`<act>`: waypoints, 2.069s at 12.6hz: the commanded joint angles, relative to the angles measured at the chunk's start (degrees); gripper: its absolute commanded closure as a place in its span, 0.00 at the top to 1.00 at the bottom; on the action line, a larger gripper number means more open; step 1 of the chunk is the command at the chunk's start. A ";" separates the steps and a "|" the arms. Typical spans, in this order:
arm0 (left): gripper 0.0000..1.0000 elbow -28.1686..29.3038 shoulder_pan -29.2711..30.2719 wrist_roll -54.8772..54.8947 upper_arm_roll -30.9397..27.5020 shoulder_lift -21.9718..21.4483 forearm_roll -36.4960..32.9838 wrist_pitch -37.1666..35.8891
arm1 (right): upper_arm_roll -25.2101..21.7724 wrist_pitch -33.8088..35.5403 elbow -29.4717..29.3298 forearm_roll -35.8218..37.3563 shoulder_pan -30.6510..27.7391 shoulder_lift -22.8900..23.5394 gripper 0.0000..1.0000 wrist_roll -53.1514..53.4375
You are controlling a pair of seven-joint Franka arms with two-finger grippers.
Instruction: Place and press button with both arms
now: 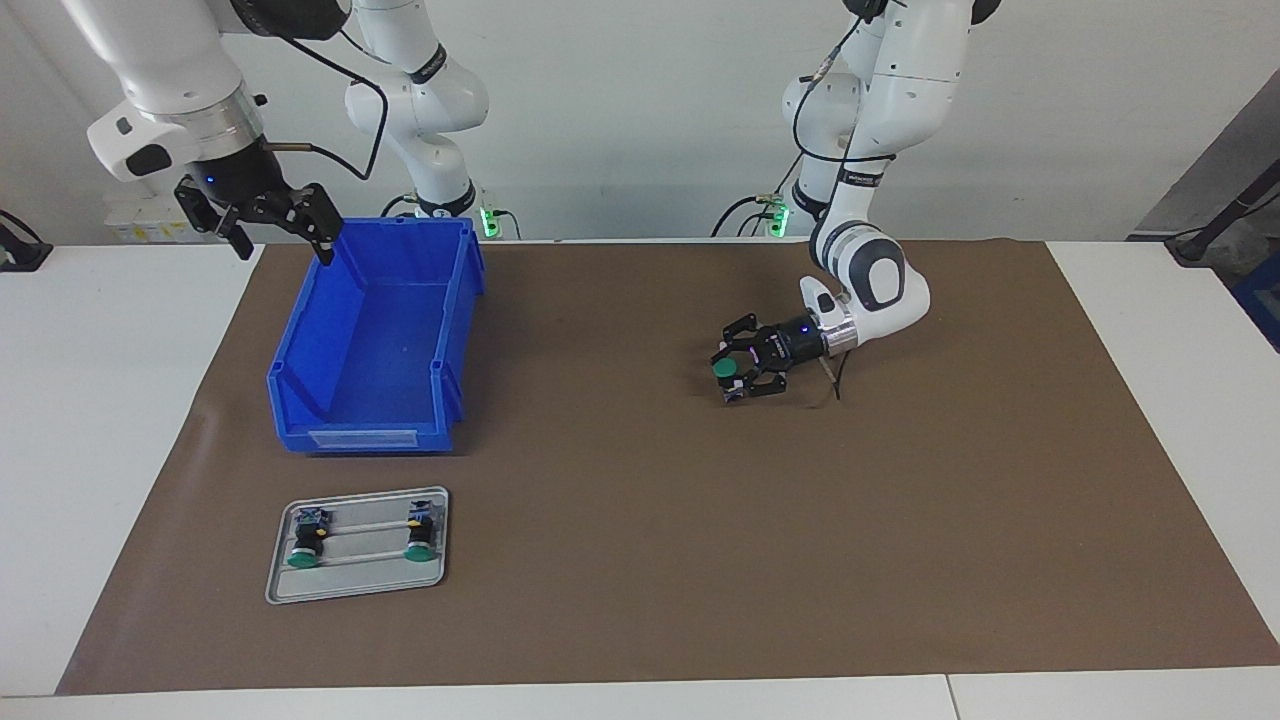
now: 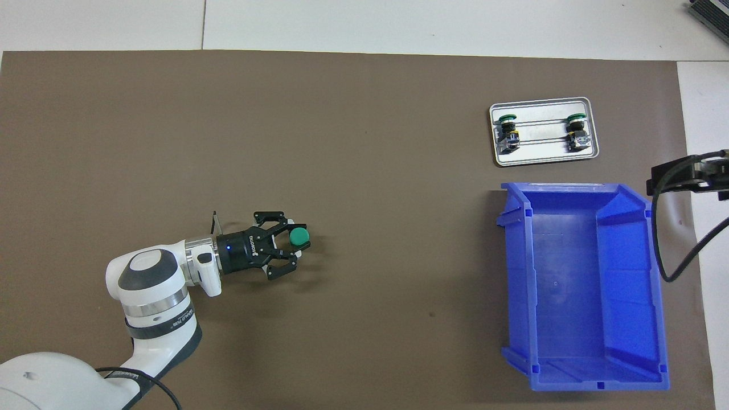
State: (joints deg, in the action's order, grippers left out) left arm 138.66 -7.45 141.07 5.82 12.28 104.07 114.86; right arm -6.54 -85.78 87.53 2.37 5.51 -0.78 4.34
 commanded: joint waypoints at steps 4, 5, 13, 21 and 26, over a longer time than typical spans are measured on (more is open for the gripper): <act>0.00 5.65 0.59 6.04 -0.20 -0.68 -0.27 0.10 | -0.23 -0.08 1.24 -1.05 -0.15 -1.07 1.00 -1.27; 0.00 5.74 0.68 6.75 -0.20 -0.41 -0.36 0.19 | -0.23 -0.08 1.24 -1.05 -0.15 -1.07 1.00 -1.27; 0.00 5.66 0.16 7.20 -0.29 -0.15 -0.97 2.12 | -0.23 -0.17 1.24 -1.05 -0.15 -1.07 1.00 -1.27; 0.16 5.74 0.24 7.28 -0.20 -0.15 -0.97 2.92 | -0.23 -0.08 1.24 -1.05 -0.15 -1.07 1.00 -1.27; 0.31 5.74 0.16 7.20 -0.20 -0.15 -0.97 2.92 | -0.23 -0.08 1.24 -1.05 -0.15 -1.07 1.00 -1.27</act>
State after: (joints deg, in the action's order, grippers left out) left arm 140.88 -6.43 146.36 5.67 10.98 104.19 114.15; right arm -6.54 -85.78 87.53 2.37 5.52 -0.78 4.34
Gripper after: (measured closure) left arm 0.608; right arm 0.000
